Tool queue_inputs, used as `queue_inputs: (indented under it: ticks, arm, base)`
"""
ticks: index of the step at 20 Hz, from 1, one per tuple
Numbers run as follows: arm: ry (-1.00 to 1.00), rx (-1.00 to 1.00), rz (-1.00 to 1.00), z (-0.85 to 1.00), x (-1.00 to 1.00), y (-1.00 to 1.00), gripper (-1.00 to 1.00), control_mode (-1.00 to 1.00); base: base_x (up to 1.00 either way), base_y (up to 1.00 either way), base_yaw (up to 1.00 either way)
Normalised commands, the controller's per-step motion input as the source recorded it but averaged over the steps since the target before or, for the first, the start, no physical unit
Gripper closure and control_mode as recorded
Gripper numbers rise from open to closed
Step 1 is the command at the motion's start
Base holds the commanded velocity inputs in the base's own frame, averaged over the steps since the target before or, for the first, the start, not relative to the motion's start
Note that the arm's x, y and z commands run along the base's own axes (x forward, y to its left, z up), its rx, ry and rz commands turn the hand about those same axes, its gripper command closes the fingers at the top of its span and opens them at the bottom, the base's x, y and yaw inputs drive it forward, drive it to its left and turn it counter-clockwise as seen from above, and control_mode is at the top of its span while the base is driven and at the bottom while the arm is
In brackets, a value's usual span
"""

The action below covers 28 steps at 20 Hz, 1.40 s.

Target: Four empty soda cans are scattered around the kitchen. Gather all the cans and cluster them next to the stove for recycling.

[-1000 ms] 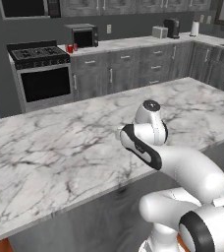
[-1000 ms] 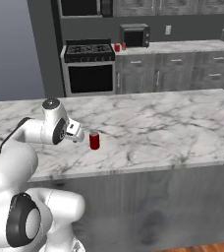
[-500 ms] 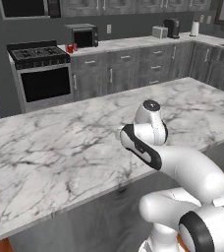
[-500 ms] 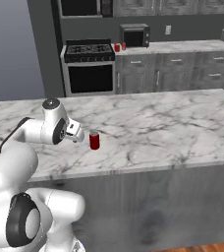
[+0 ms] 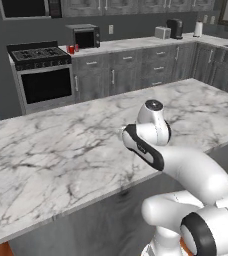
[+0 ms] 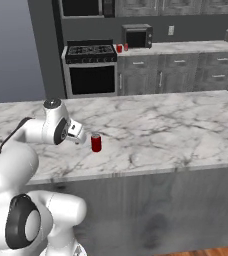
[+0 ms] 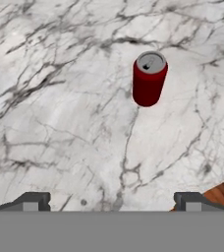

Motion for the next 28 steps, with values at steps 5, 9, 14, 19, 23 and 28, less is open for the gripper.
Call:
queue_inputs:
  ticks: [5,9,14,19,23,28]
  arm:
    - [0.02,-0.01,-0.07,0.2,0.06,-0.11,-1.0,-1.0]
    - [0.02,-0.08,-0.04,0.2,0.18,-0.09,-1.0,-1.0]
    - [0.0,-0.04,0.02,0.07,0.09,-0.21,-1.0,-1.0]
    - [0.0,0.0,0.08,0.0,0.18,-0.25,-1.0,-1.0]
    - [0.0,0.01,0.15,0.0,0.15,-0.26,-1.0,-1.0]
    - [0.01,0.01,0.14,-0.02,0.22,-0.19,-1.0,-1.0]
  base:
    - [0.0,0.0,0.0]
    - [0.0,0.0,0.0]
    - [0.0,0.0,0.0]
    - [0.0,0.0,0.0]
    - [0.0,0.0,0.0]
    - [0.0,0.0,0.0]
